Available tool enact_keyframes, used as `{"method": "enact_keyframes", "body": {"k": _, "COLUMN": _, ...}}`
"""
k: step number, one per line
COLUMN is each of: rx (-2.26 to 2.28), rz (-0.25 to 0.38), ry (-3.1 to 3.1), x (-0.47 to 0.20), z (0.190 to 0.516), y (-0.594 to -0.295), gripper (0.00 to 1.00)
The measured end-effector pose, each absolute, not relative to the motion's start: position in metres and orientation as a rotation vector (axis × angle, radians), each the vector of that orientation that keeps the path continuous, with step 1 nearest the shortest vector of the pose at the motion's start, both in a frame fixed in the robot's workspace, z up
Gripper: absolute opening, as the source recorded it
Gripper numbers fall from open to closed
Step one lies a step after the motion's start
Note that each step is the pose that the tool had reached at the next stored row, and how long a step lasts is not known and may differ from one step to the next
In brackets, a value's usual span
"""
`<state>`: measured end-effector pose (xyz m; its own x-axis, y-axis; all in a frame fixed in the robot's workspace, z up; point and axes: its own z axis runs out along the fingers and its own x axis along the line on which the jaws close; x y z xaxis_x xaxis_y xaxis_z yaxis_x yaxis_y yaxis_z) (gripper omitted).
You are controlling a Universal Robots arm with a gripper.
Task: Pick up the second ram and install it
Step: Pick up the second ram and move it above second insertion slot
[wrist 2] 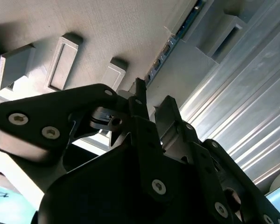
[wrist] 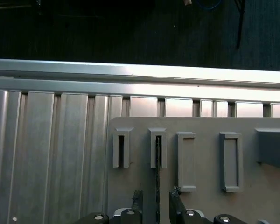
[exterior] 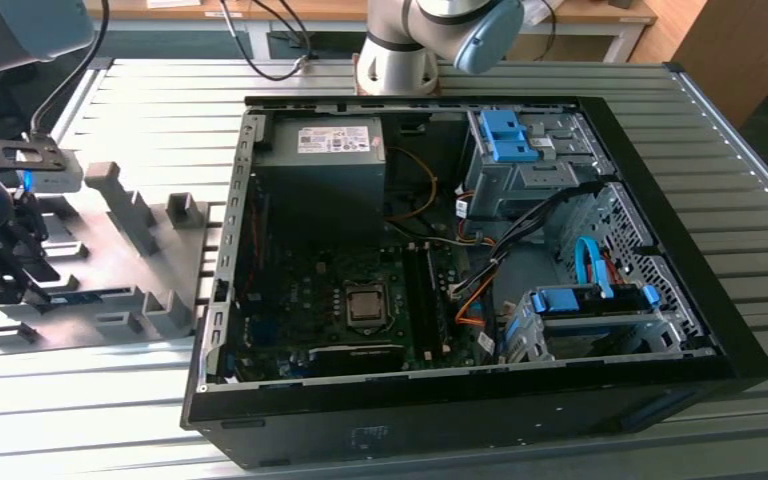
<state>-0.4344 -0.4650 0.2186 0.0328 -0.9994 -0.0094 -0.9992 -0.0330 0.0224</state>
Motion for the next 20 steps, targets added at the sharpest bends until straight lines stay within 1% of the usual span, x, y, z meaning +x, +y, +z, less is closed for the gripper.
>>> {"method": "enact_keyframes", "body": {"k": 14, "rx": 2.265, "rz": -0.039, "ry": -2.163, "x": -0.417, "z": 0.198, "y": -0.464, "gripper": 0.35}}
{"method": "enact_keyframes", "body": {"k": 20, "rx": 2.266, "rz": -0.040, "ry": -2.163, "x": -0.416, "z": 0.196, "y": -0.463, "gripper": 0.35}}
